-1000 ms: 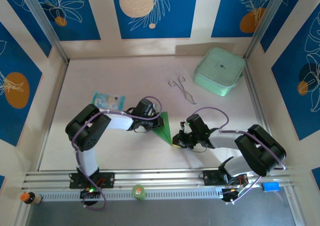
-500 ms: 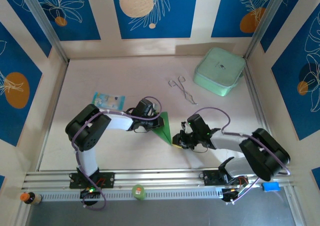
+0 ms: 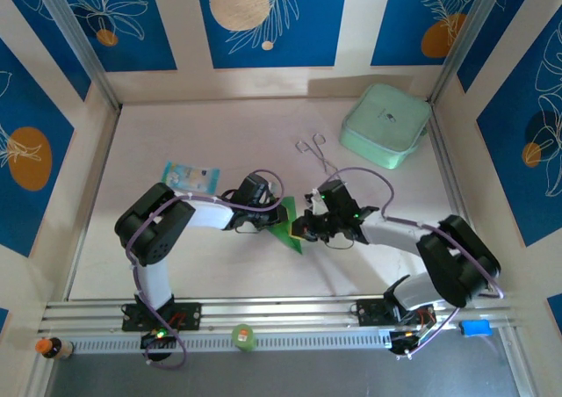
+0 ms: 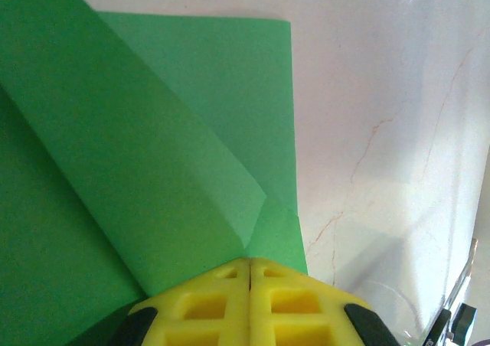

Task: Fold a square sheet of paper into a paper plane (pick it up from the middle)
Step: Fourth fold the wing at the center of the table.

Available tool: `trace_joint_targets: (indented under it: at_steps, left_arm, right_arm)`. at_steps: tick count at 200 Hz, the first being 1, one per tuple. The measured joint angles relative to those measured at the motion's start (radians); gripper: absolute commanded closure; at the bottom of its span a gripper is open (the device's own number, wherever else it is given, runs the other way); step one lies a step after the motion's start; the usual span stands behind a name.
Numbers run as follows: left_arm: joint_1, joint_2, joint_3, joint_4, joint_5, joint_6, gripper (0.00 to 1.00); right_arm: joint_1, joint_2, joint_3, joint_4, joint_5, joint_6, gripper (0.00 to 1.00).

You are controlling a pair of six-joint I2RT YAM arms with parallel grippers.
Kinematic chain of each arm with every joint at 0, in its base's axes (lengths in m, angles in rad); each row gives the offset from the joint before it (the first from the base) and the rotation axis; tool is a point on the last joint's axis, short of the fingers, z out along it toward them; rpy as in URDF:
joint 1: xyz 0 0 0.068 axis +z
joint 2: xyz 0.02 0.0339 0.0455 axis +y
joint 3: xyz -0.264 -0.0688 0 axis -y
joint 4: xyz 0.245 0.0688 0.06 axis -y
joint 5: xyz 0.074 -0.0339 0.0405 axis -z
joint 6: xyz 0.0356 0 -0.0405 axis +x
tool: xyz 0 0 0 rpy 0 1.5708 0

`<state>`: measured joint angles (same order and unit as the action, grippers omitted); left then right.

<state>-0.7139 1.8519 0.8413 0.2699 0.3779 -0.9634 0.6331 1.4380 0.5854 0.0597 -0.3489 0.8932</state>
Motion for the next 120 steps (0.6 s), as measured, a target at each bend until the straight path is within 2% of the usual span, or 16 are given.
trace_joint_targets:
  at_steps: [55, 120]
  left_arm:
    - [0.0, 0.0, 0.0, 0.0, 0.0, 0.0, 0.95]
    - [0.0, 0.0, 0.0, 0.0, 0.0, 0.0, 0.95]
  right_arm:
    - [0.023, 0.136, 0.055, -0.015, 0.027, -0.014, 0.98]
    - [0.027, 0.15, 0.053, -0.05, 0.072, -0.023, 0.99]
